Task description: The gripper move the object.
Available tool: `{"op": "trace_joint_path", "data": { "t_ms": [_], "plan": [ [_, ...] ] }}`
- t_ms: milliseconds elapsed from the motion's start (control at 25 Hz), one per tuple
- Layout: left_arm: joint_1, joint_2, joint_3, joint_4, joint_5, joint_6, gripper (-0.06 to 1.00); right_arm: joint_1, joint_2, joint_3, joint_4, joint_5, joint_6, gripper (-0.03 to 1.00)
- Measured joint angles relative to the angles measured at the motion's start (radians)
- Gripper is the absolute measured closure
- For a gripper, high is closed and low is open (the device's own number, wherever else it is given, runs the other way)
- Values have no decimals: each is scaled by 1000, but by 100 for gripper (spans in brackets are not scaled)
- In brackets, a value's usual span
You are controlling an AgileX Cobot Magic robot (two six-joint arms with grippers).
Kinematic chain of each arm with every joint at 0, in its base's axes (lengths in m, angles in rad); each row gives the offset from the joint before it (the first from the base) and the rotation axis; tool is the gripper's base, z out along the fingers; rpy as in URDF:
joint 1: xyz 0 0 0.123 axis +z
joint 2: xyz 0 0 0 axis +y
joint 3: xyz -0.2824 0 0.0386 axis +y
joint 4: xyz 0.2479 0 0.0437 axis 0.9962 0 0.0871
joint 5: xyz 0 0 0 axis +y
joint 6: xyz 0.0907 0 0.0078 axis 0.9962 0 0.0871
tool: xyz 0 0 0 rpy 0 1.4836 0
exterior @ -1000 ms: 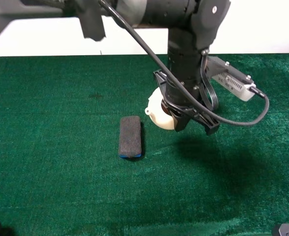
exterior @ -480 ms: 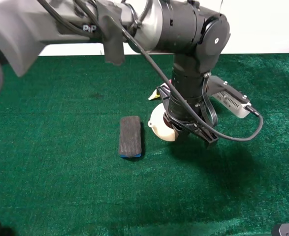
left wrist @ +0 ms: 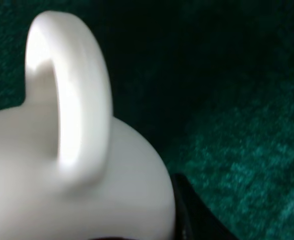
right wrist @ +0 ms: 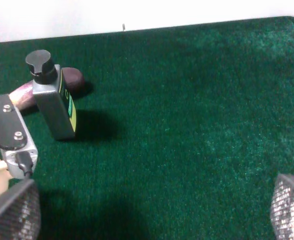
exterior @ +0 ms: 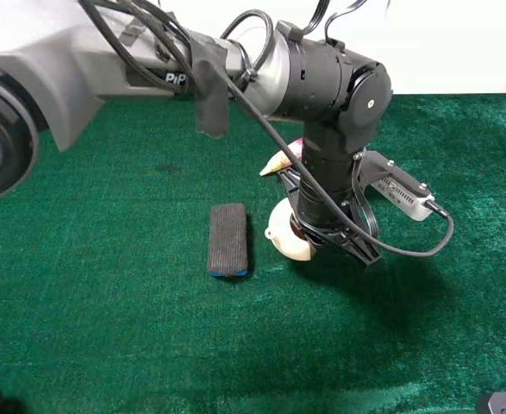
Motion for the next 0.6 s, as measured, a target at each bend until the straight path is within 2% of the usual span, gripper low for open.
{"op": "trace_joint_path", "data": {
  "t_ms": [600],
  "plan": [
    [0,36,23,-32,-17,0,86,0,0,0,0,0,0,28]
  ]
}}
